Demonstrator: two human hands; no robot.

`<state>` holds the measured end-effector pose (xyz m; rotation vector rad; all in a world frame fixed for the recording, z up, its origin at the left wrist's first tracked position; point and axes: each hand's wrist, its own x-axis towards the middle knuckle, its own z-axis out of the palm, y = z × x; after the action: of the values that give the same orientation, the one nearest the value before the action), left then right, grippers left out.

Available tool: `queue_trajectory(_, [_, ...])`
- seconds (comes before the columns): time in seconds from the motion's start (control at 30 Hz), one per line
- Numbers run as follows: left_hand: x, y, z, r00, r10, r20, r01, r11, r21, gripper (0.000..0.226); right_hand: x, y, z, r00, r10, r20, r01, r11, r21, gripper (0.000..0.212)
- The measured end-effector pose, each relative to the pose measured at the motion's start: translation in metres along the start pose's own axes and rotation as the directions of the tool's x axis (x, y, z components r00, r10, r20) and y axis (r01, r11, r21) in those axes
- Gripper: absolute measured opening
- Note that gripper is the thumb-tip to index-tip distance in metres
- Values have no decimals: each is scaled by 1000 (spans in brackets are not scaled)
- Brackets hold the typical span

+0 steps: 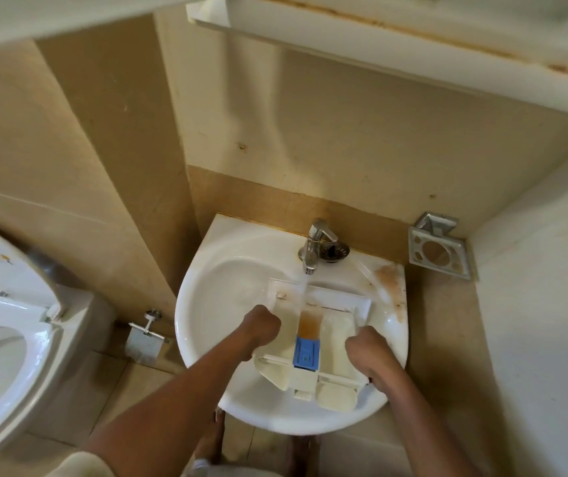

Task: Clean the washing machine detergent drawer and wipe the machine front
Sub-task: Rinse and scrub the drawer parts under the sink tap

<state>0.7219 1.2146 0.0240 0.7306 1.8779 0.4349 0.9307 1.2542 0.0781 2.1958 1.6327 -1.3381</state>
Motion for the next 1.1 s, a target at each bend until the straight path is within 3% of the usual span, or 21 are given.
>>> queue_trajectory(0.13, [5, -13, -8, 1000, -7, 0, 7, 1000, 3, 24, -5, -3, 8, 997, -36, 66, 28, 992, 121, 46])
queue_trajectory(0.23, [3, -11, -1, 999, 28, 42, -26, 999, -41, 18, -11, 10, 0, 996, -38, 79, 13, 955, 297, 30])
queue_trajectory(0.33, [5, -13, 7, 993, 27, 119, -16, 996, -92, 18, -18, 21, -8, 977, -9, 211, -122, 792, 599, 27])
queue_trajectory(0.43, [6, -19, 10, 981, 20, 194, -12, 999, -41, 22, -24, 18, -17, 969, -59, 238, -134, 688, 713, 54])
queue_trajectory(0.53, [9, -19, 15, 951, 38, 306, -56, 997, 49, 28, -32, 3, -21, 973, -68, 222, -108, 718, 688, 87])
queue_trajectory(0.67, [6, -13, 12, 845, -47, 532, 40, 999, 25, 14, -36, -21, -22, 991, -86, 106, -3, 764, 645, 97])
queue_trajectory(0.7, [7, -13, 12, 792, -64, 607, 154, 983, -97, 12, -37, -27, -23, 993, -89, 81, 17, 774, 633, 96])
queue_trajectory(0.77, [4, -11, 10, 672, -90, 735, 439, 848, -298, 14, -39, -41, -27, 995, -89, 49, 44, 817, 575, 91])
queue_trajectory(0.83, [6, -7, 7, 562, -142, 815, 557, 793, -247, 26, -41, -52, -31, 995, -97, 16, 76, 860, 505, 79])
queue_trajectory(0.93, [8, 5, -5, 425, -159, 891, 430, 902, -44, 38, -46, -64, -33, 993, -118, -19, 114, 885, 452, 64])
queue_trajectory(1.0, [5, 12, -11, 389, -164, 907, 363, 932, 13, 40, -47, -67, -32, 992, -120, -38, 124, 889, 440, 68])
queue_trajectory(1.1, [2, 20, -17, 390, -203, 898, 353, 934, 58, 41, -45, -64, -31, 996, -87, -27, 90, 881, 464, 82])
